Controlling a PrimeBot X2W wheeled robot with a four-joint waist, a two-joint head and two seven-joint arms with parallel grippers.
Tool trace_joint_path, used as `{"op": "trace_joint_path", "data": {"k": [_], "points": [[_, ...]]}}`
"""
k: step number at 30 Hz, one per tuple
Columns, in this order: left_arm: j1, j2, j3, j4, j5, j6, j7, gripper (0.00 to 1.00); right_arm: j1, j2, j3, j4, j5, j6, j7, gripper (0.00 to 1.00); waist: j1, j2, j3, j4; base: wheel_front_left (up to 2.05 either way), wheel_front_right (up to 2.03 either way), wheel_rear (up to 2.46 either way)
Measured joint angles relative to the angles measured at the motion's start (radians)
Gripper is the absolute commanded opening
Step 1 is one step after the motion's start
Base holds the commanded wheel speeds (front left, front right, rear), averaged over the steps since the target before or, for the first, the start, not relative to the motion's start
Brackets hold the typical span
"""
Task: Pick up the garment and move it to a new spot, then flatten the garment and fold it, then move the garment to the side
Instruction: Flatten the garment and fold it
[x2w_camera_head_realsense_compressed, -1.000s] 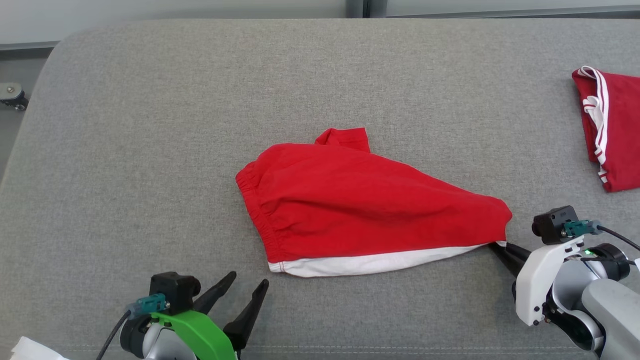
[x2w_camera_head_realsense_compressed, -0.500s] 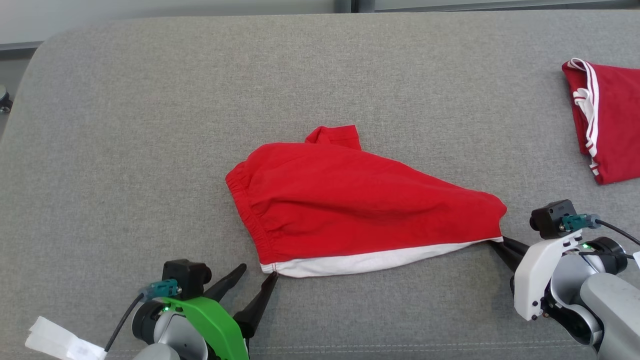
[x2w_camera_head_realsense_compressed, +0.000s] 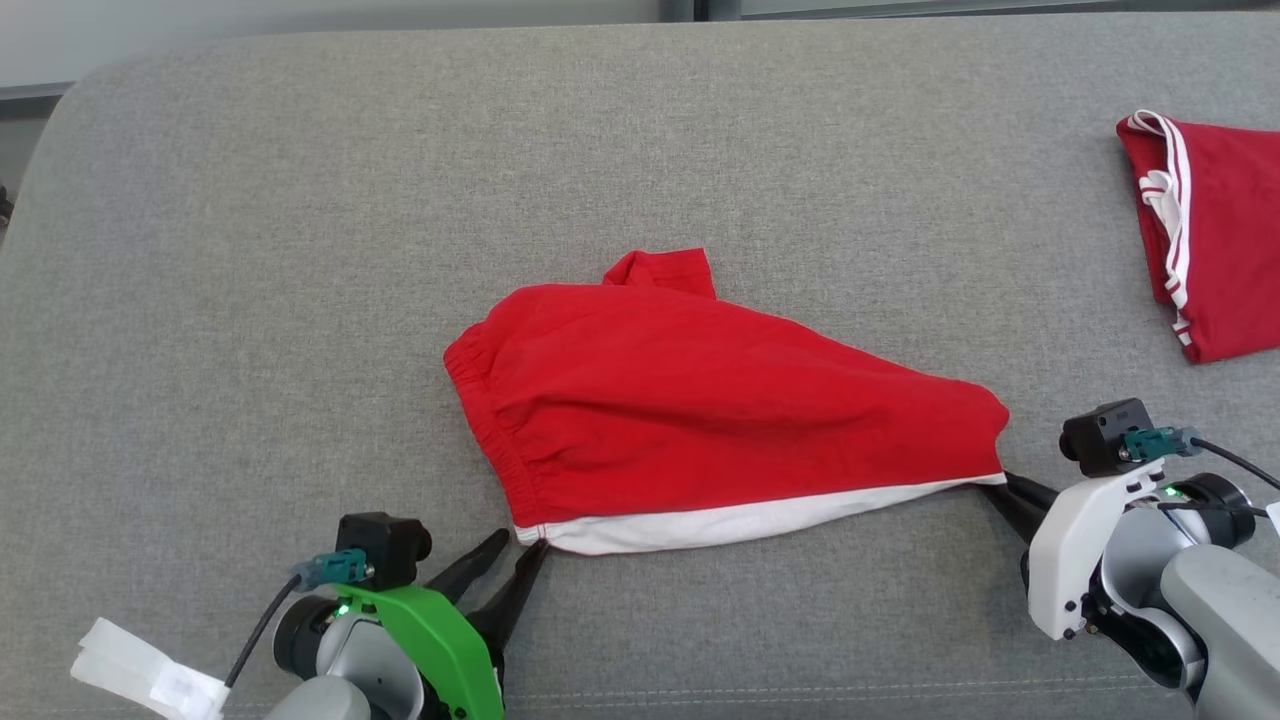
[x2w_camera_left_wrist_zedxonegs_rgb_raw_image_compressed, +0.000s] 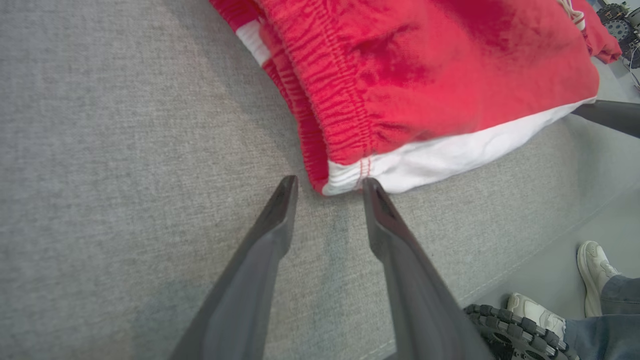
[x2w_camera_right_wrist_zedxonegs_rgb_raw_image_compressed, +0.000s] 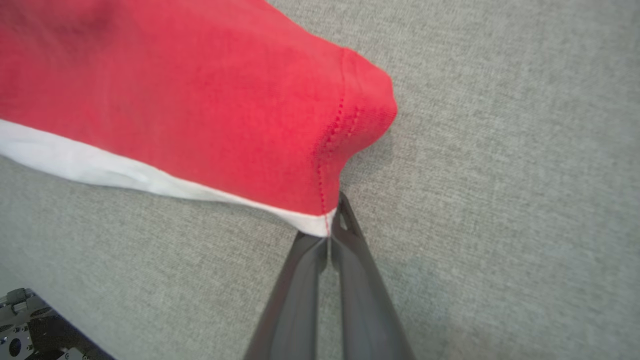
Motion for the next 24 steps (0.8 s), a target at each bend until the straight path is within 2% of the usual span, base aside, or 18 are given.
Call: {"op": "trace_joint_path", "data": {"k": [1,2,4,7,15,17,19,20,21,24], "points": [[-0.002,-0.001,-0.001,0.003,0.000,0.000,0.000,0.54,0.000,0.000,0.000,0.001,0.000,0.000,0.000,0.00,0.0000,0.0000,0.000,0.000,0.00,0.00,0.00],[-0.004,-0.002,-0.002,0.007,0.000,-0.005,0.000,0.48,0.000,0.000,0.000,0.002,0.000,0.000,0.000,0.00,0.0000,0.0000,-0.001,0.000,0.00,0.00,0.00],[-0.007,-0.006,-0.003,0.011,0.000,-0.009,0.000,0.43,0.000,0.001,0.000,0.004,0.000,0.000,0.000,0.00,0.0000,0.0000,-0.001,0.000,0.00,0.00,0.00],[-0.008,-0.012,-0.009,0.023,0.000,-0.017,0.000,0.38,0.000,0.001,0.000,0.008,0.000,0.005,0.000,0.00,0.0000,0.0000,-0.003,0.000,0.00,0.00,0.00],[-0.025,-0.027,-0.018,0.041,0.000,-0.030,-0.002,0.37,0.000,0.001,0.001,0.016,0.000,0.005,0.000,0.00,0.0000,0.0000,-0.007,0.001,0.00,0.00,0.00],[-0.031,-0.027,-0.019,0.043,0.000,-0.033,-0.002,0.33,0.000,0.001,0.001,0.018,0.000,0.005,0.000,0.00,0.0000,0.0000,-0.008,0.001,0.00,0.00,0.00],[-0.033,-0.029,-0.021,0.045,0.000,-0.034,-0.009,0.27,0.000,0.001,0.001,0.021,0.000,0.006,0.000,0.00,0.0000,0.0000,-0.009,0.002,0.00,0.00,0.00],[-0.033,-0.030,-0.022,0.046,0.000,-0.036,-0.009,0.18,0.000,0.001,0.001,0.022,0.000,0.006,0.000,0.00,0.0000,0.0000,-0.010,0.002,0.00,0.00,0.00],[-0.033,-0.032,-0.024,0.048,0.000,-0.042,-0.010,0.00,0.000,0.001,0.001,0.023,0.000,0.006,0.000,0.00,0.0000,0.0000,-0.011,0.002,0.00,0.00,0.00],[-0.035,-0.034,-0.028,0.048,0.000,-0.044,-0.010,0.00,0.000,0.001,0.002,0.024,0.000,0.006,0.003,0.00,0.0000,0.0000,-0.012,0.002,0.00,0.00,0.00]]}}
